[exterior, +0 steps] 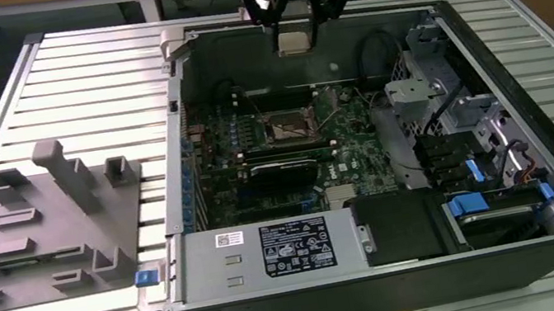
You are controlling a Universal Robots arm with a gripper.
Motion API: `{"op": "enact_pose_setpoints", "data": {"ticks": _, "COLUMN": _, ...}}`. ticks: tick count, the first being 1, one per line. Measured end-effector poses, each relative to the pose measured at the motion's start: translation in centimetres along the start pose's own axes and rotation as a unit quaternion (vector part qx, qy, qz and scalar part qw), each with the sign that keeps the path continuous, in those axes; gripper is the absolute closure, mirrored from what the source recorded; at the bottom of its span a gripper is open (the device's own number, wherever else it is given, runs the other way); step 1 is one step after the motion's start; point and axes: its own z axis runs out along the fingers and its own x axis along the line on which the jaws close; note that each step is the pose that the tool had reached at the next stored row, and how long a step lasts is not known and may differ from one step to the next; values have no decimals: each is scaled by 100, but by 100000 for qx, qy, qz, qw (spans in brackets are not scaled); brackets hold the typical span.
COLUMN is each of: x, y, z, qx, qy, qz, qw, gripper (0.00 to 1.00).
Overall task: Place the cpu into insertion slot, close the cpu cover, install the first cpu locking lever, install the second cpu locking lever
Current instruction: 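Place the cpu into insertion slot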
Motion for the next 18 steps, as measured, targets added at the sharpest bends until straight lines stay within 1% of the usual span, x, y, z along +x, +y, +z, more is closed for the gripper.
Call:
{"op": "enact_pose_setpoints", "data": {"ticks": 11, "x": -1, "y": -11, "z": 121, "qx": -8, "qy": -295, "qz": -26, "qw": 100000, "gripper": 46}}
{"op": "enact_pose_setpoints", "data": {"ticks": 18, "x": -2, "y": -22, "z": 247, "qx": -22, "qy": -710, "qz": -64, "qw": 99997, "gripper": 46}}
